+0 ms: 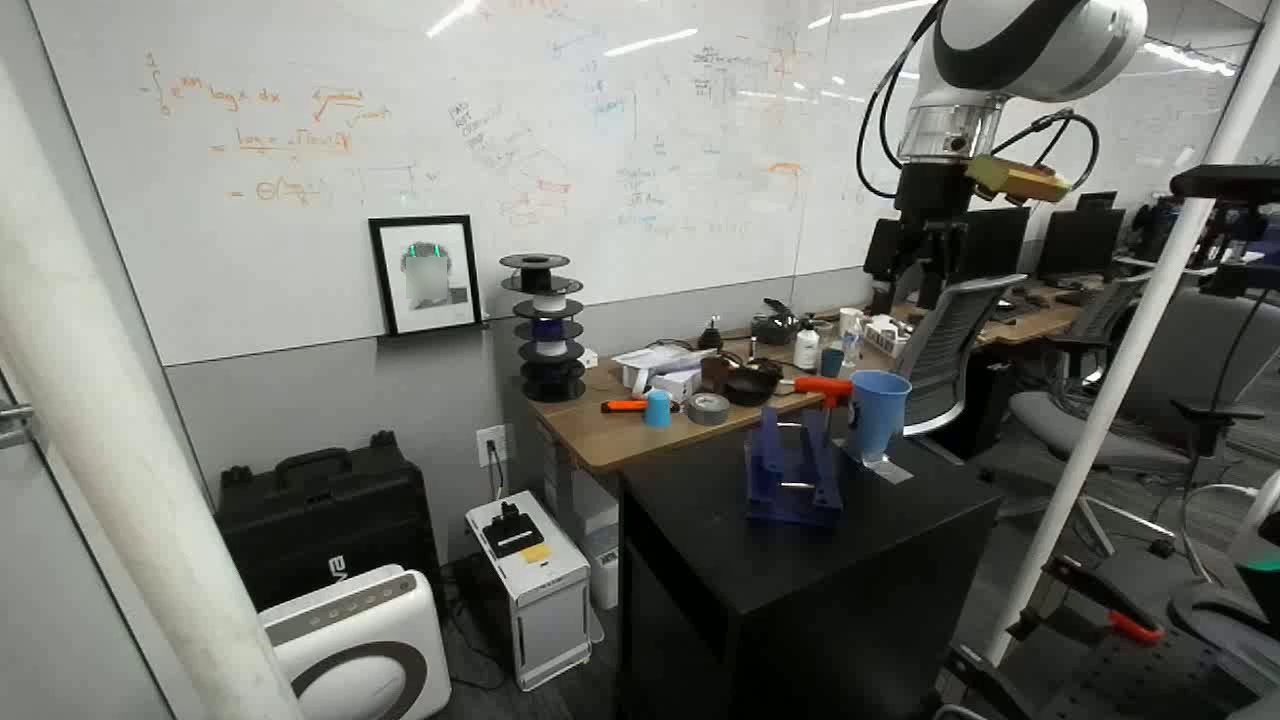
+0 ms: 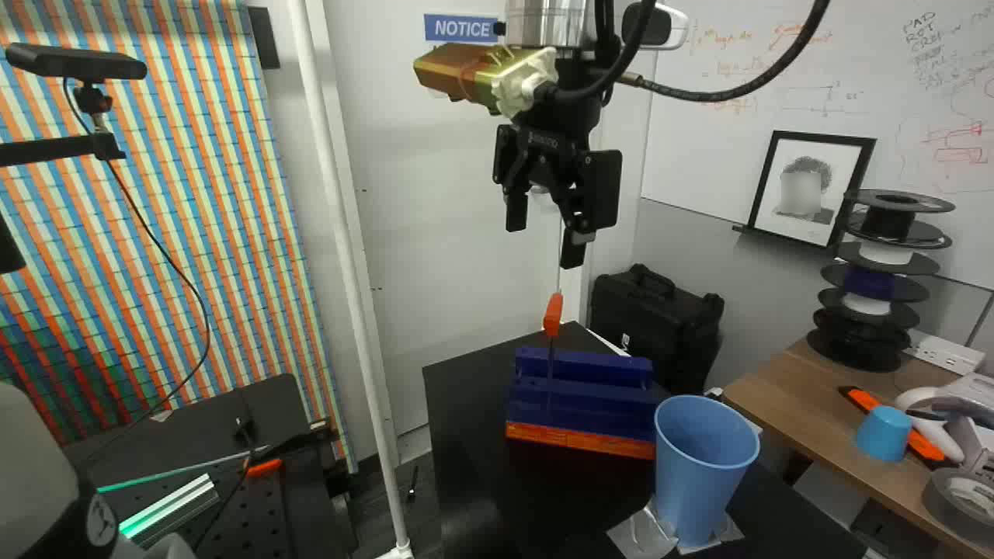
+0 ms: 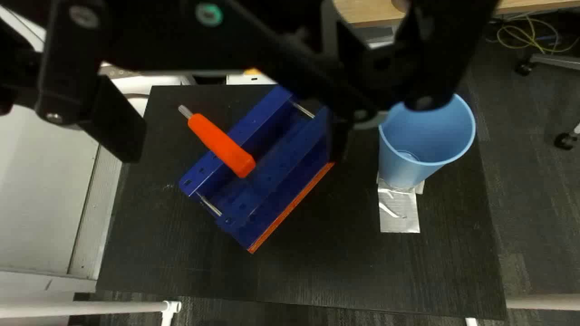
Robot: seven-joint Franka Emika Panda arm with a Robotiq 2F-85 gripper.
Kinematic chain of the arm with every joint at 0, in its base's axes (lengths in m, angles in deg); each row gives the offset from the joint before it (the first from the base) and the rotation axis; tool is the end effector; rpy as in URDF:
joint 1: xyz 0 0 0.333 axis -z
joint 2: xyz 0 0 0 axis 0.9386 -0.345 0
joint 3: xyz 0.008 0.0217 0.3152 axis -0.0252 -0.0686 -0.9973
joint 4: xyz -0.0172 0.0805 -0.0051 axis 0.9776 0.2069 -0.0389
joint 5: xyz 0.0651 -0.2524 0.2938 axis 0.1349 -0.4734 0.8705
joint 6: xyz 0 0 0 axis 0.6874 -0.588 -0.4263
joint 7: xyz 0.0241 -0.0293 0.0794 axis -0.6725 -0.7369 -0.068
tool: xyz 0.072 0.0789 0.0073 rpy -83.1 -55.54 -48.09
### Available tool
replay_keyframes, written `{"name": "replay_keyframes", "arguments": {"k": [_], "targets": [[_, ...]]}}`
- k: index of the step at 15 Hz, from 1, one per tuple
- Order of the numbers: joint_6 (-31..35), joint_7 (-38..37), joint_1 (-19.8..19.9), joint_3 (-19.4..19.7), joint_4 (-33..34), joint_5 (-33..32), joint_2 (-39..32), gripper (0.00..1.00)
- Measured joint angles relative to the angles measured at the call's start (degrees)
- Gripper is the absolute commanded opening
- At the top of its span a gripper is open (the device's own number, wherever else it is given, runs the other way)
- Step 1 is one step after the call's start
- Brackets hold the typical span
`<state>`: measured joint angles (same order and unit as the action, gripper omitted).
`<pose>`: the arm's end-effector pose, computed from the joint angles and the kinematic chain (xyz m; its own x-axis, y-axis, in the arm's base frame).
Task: Pick up the wrench and put it in the big blue cup
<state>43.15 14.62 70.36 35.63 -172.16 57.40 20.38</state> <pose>0.4426 -0.0295 0.4102 0.9997 0.0142 -0.0198 0.0132 -0.9988 -0.0470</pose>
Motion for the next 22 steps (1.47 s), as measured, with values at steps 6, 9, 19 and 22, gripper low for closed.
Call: {"name": "replay_keyframes", "arguments": {"k": [6, 9, 19, 22], "targets": [[0.02, 0.00, 0.00, 0.00, 0.74, 0.00, 0.10, 1.00], [0.02, 0.00, 0.00, 0.00, 0.74, 0.00, 0.10, 1.00], [-0.98, 7.64, -2.02, -2.51, 2.63, -2.20, -6.79, 1.00], [-0.58, 9.89, -2.13, -3.56, 5.28, -6.37, -10.95, 1.00]]}}
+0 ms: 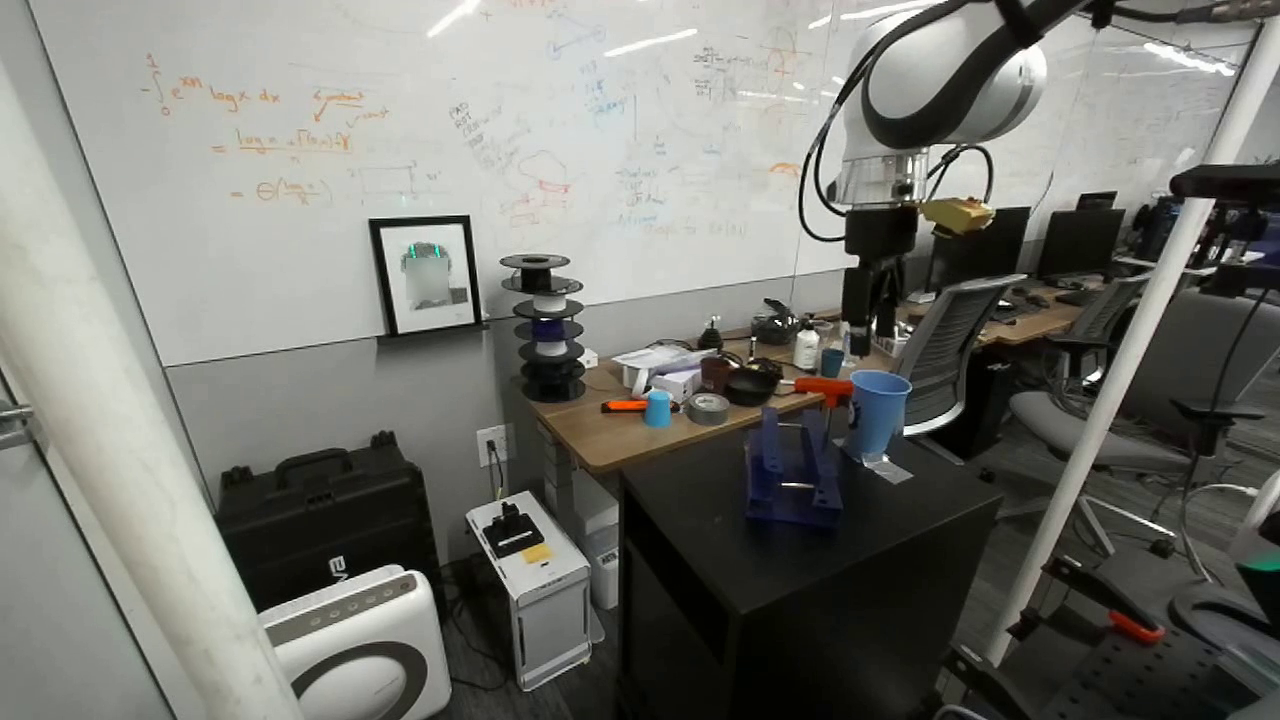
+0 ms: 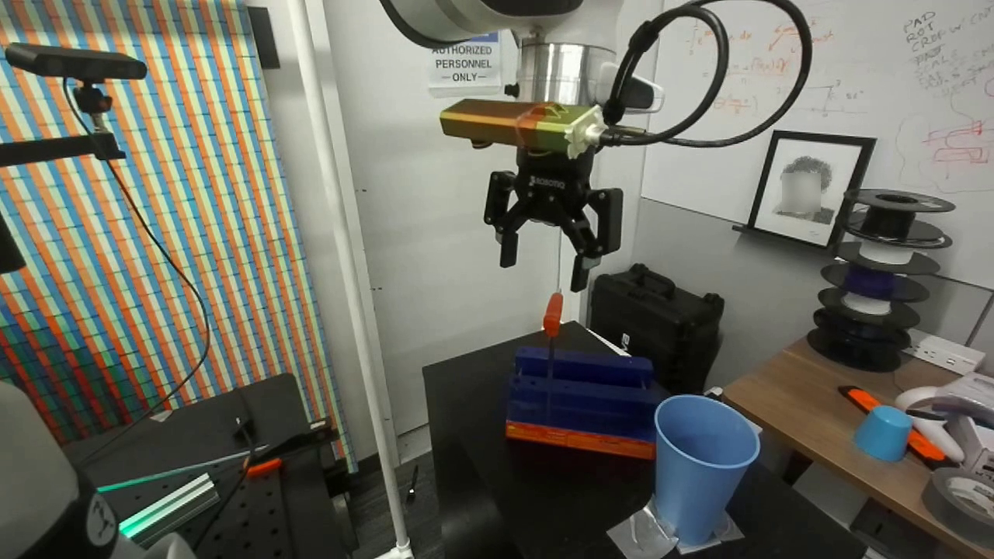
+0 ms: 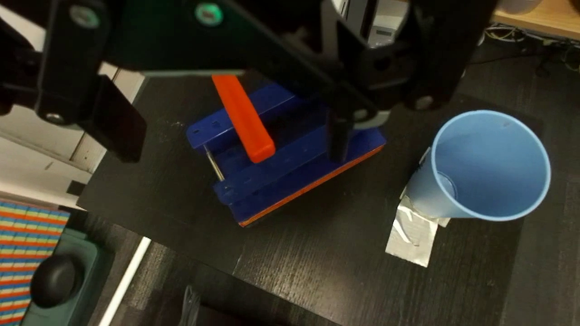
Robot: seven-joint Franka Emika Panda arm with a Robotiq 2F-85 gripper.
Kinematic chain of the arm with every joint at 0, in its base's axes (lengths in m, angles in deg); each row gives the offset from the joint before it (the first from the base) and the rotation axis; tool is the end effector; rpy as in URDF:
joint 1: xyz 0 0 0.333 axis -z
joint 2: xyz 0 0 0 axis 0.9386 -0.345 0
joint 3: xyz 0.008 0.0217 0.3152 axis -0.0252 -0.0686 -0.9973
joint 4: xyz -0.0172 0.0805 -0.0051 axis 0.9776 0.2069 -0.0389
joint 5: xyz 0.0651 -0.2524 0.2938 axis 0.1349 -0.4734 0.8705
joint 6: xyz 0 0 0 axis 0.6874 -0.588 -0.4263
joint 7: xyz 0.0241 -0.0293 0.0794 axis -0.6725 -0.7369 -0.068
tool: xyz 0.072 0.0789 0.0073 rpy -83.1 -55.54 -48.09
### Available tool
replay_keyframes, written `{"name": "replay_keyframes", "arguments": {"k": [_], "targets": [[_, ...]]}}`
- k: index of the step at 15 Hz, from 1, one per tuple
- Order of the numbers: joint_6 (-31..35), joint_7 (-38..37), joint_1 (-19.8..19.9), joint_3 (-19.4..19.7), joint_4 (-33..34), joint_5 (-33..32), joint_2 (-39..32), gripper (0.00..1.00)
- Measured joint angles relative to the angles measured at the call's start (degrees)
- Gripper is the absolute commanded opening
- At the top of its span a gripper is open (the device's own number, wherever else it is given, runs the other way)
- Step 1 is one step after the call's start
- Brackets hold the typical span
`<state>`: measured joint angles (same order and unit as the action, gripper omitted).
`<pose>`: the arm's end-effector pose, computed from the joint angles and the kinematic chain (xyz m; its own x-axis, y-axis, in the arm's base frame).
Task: Pick up the wrench and put it in the big blue cup
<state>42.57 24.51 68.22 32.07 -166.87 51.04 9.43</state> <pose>0.4777 0.0108 0.3621 0.9316 0.3336 -0.1444 0.3402 -0.9401 0.0228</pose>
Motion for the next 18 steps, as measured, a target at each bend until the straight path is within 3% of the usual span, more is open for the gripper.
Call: {"name": "replay_keyframes", "arguments": {"k": [3, 7, 8, 9, 16, 18], "targets": [[2.08, 1.22, 0.00, -0.48, 2.50, -3.67, -4.30, 1.00], [5.85, 3.70, 0.00, -0.94, 4.59, -3.95, -9.69, 1.00], [6.89, 4.13, 0.00, -1.13, 4.88, -3.95, -10.95, 0.75], [7.88, 4.44, 0.00, -1.36, 5.14, -3.95, -12.13, 0.74], [10.10, 6.86, 0.00, -2.89, 6.29, -3.95, -16.50, 0.19], [10.10, 7.29, 0.00, -3.21, 6.32, -3.95, -16.45, 0.12]]}}
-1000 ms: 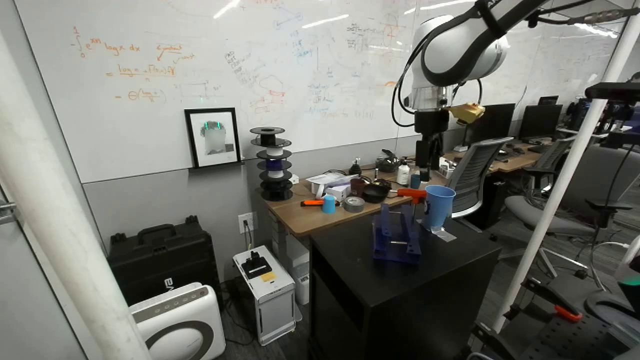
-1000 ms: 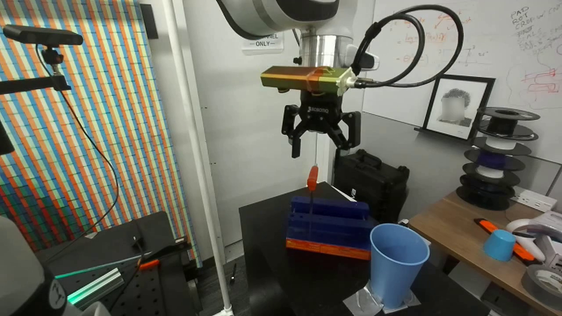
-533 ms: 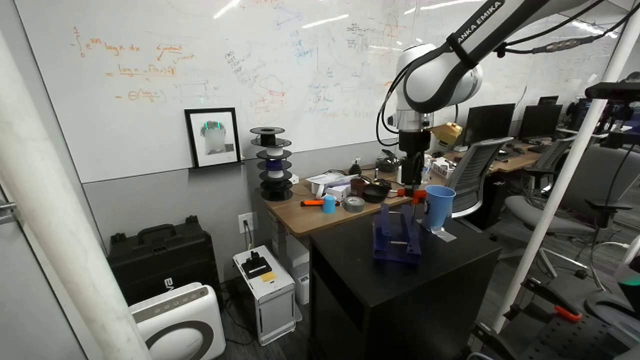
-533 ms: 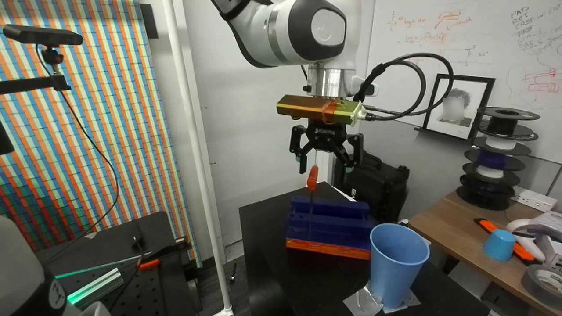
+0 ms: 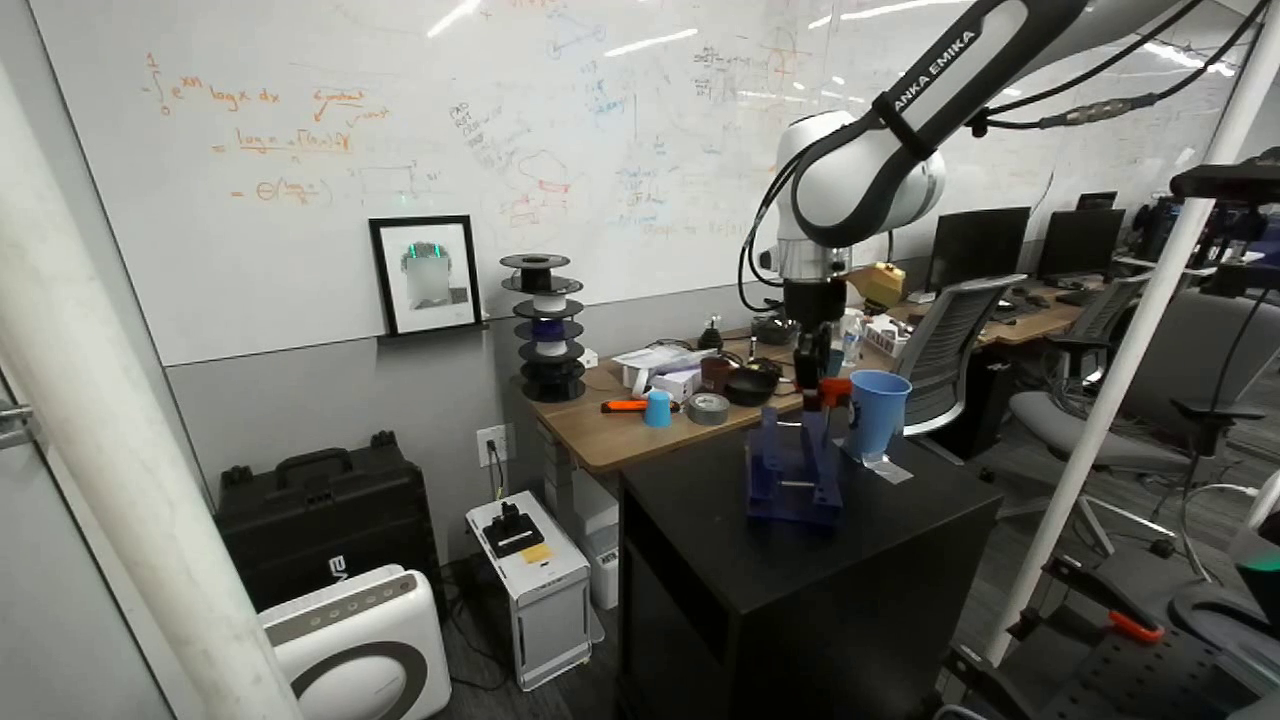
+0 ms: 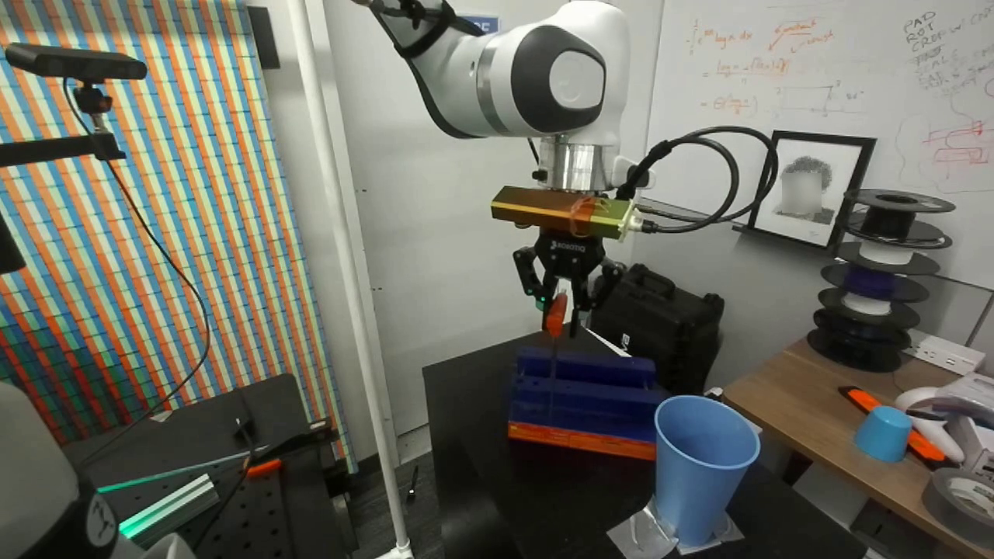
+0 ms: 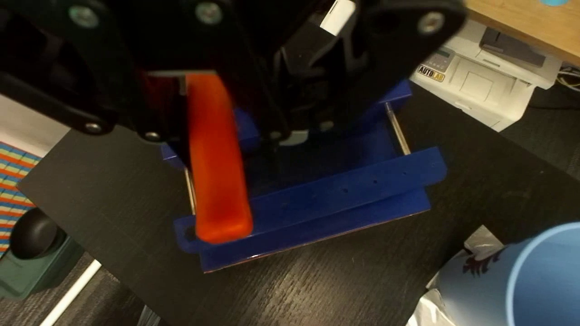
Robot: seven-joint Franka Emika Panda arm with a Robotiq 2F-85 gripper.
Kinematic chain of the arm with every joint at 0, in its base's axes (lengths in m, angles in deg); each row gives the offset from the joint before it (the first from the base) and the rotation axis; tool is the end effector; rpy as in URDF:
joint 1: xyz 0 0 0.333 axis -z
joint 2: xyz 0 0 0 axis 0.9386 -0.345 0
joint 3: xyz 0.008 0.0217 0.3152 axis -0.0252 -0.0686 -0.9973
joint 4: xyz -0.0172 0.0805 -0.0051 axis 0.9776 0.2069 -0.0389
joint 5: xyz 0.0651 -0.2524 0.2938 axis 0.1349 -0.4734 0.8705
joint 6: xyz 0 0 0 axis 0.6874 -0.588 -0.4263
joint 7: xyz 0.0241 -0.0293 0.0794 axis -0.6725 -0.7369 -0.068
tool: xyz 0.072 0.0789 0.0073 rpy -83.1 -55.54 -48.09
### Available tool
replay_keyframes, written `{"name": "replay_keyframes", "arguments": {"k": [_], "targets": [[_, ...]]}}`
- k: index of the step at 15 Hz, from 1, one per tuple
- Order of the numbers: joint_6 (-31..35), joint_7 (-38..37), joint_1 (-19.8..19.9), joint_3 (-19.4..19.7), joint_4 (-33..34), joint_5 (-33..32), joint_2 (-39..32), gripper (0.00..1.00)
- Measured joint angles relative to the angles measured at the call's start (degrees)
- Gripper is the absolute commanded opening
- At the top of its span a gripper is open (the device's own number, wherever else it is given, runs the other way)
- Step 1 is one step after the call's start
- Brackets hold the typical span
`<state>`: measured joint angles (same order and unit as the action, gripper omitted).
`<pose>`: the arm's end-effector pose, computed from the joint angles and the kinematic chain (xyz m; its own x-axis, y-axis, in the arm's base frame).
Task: Pick up the wrench and put it in the big blue cup
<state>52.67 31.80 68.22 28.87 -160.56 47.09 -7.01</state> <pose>0.5289 0.0424 0.2749 0.8229 0.5458 -0.1579 0.5560 -0.8308 0.0257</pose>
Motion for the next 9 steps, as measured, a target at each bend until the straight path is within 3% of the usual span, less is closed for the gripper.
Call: {"name": "replay_keyframes", "arguments": {"k": [9], "targets": [[-0.09, 1.52, 0.00, -0.52, -0.24, -0.04, 1.63, 0.15]]}}
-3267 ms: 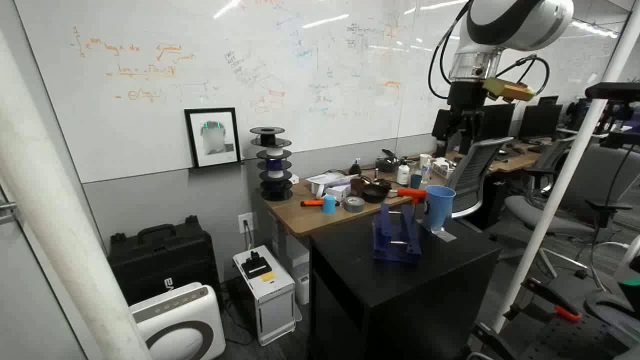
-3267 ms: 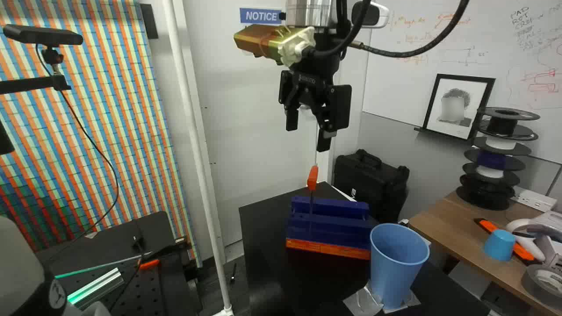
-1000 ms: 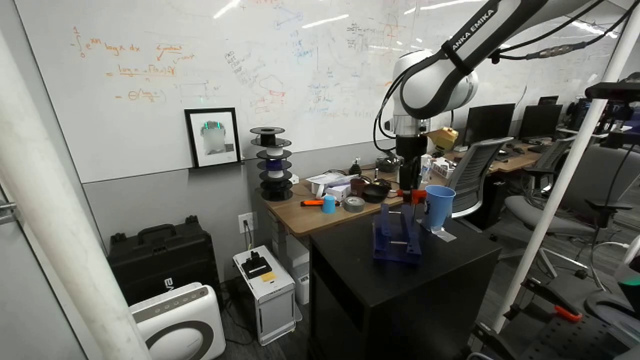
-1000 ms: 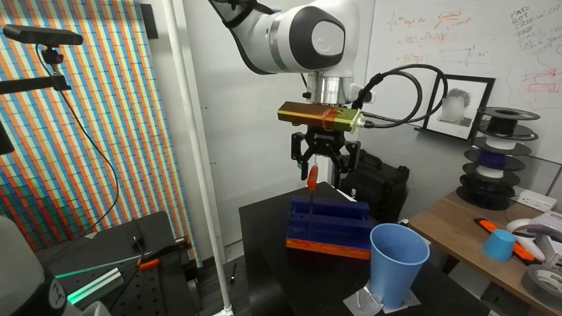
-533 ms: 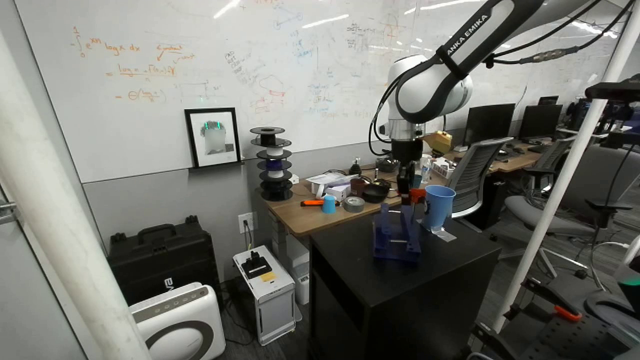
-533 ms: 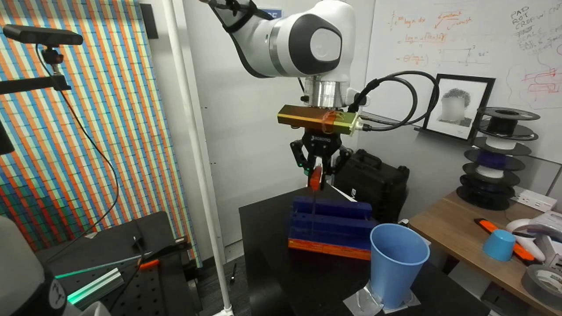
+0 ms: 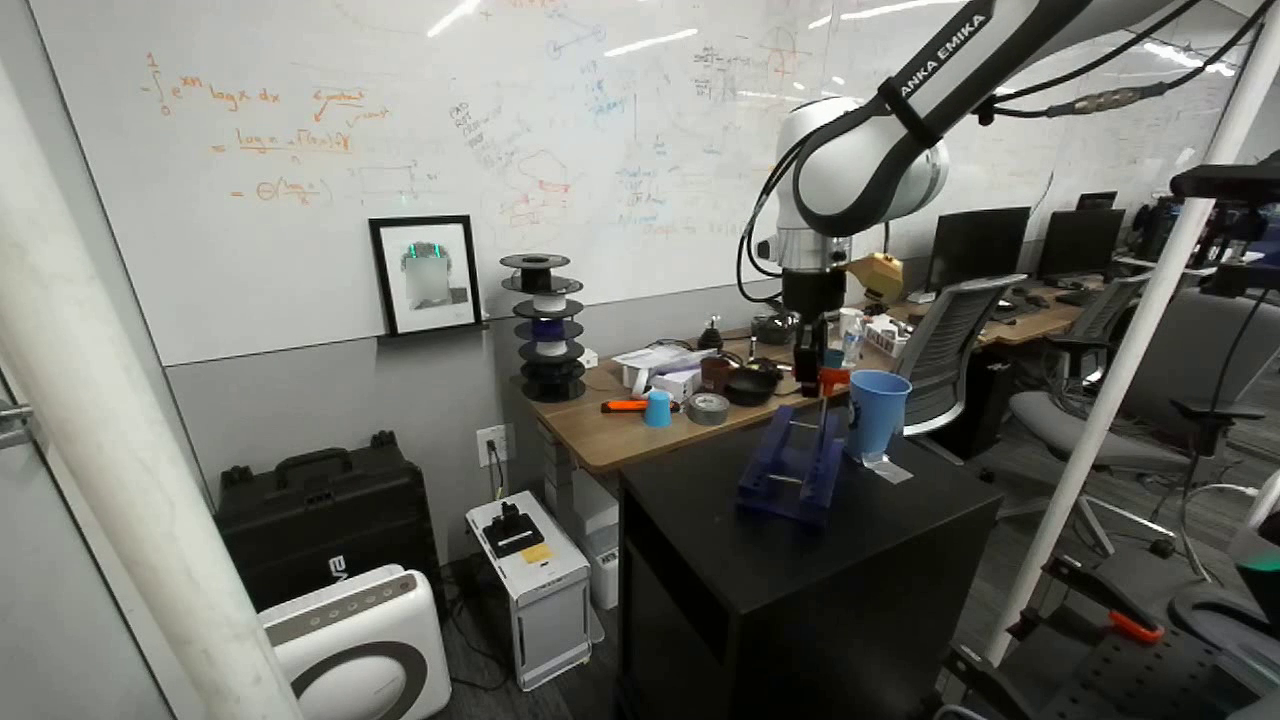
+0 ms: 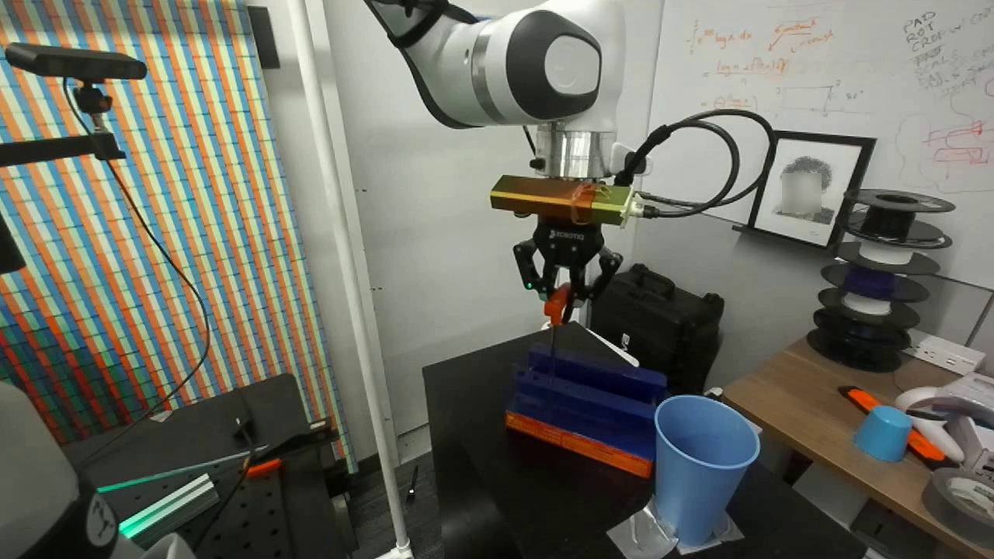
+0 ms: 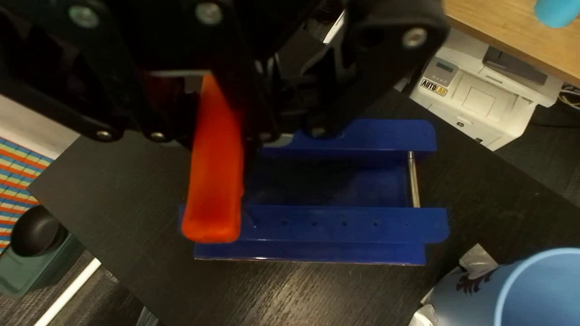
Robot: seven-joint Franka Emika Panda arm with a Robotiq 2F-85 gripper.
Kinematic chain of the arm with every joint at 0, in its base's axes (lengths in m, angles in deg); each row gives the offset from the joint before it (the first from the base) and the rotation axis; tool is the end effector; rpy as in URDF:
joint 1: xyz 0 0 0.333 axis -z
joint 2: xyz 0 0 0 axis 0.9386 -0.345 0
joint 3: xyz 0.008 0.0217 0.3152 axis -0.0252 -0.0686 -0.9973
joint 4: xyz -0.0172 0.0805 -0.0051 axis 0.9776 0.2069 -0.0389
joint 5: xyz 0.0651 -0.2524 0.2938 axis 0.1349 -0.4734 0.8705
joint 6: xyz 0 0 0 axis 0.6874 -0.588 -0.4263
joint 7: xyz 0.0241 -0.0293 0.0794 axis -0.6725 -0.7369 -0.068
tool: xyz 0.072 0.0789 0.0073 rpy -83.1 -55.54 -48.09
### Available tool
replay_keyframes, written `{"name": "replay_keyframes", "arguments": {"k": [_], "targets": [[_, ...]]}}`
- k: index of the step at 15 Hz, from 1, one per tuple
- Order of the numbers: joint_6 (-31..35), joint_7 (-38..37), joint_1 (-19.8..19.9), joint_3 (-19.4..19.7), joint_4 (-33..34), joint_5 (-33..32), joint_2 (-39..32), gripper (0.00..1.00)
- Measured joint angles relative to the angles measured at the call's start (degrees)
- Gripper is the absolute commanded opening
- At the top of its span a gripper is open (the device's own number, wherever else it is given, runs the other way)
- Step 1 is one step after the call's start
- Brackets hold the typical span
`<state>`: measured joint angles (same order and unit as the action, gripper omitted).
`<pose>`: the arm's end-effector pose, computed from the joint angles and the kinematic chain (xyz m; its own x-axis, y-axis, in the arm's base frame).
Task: Pick up the wrench and put it in the big blue cup
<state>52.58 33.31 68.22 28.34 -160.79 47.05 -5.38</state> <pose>0.5284 0.0471 0.2883 0.8059 0.5754 -0.1392 0.5846 -0.8106 0.0338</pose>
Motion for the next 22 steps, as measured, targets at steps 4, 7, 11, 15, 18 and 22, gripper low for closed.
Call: {"name": "replay_keyframes", "arguments": {"k": [4, 7, 11, 15, 18, 22], "targets": [[-0.18, 0.00, 0.00, -0.11, -0.37, 0.00, 2.25, 0.12], [-0.34, 0.00, 0.00, -0.22, -0.95, 0.04, 5.24, 0.14], [-1.27, 0.00, -0.17, -0.29, -2.15, 0.44, 10.31, 0.14], [-1.72, -0.61, -0.38, -0.20, -2.96, 0.48, 15.05, 0.14], [-1.69, -1.92, -0.25, 0.94, -2.93, 0.14, 17.37, 0.13], [-1.45, -4.75, 1.33, 3.44, -2.35, -2.77, 18.37, 0.13]]}}
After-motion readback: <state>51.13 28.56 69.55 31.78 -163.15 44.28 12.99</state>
